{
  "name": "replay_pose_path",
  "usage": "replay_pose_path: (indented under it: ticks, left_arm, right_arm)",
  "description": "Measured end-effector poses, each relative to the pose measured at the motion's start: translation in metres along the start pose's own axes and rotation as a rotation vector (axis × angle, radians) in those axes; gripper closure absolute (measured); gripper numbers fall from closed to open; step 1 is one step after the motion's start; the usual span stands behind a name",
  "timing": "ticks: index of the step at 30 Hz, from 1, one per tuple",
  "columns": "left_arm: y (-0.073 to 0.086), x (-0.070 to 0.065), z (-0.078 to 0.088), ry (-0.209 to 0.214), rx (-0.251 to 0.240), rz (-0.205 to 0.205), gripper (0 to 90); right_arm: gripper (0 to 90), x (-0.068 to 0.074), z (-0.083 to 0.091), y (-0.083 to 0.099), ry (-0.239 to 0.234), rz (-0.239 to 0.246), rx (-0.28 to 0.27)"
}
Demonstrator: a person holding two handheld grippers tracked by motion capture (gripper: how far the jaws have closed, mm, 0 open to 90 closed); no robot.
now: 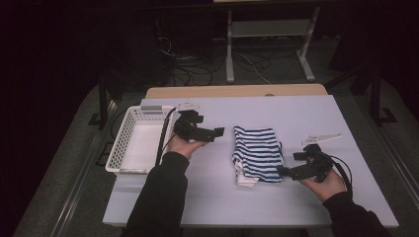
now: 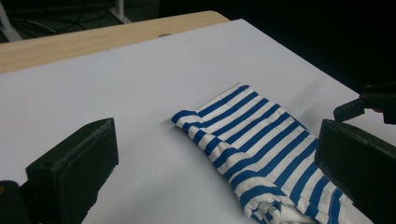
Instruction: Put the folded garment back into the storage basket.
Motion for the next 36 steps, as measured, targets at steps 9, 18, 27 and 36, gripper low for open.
replay_pose_path:
  ticks: [9, 18, 27, 36]
  left_arm:
    - [0.002, 0.008, -0.018, 0.02, 0.047, 0.04, 0.0]
    - [0.006, 0.013, -0.039, 0.029, 0.094, 0.068, 0.0]
    - [0.008, 0.014, -0.06, 0.051, 0.13, 0.105, 0.0]
    - [0.012, 0.015, -0.08, 0.081, 0.159, 0.123, 0.0]
  right_arm:
    - [0.0, -0.003, -0.007, 0.003, -0.005, -0.03, 0.034]
    - [0.0, -0.006, -0.014, 0.005, -0.018, -0.049, 0.072]
    - [0.0, -0.005, -0.018, 0.007, -0.033, -0.064, 0.099]
    - [0.0, -0.006, -0.025, 0.009, -0.058, -0.08, 0.136]
Point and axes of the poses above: each handheld gripper's, and its own axes: z roughly backward along the jaws, y roughly out of its underside, x roughly to its left, the point moved 3 cm from there along -z, roughly forward along the jaws, and after that the axes turned 11 degrees about x, right-handed, at the moved point
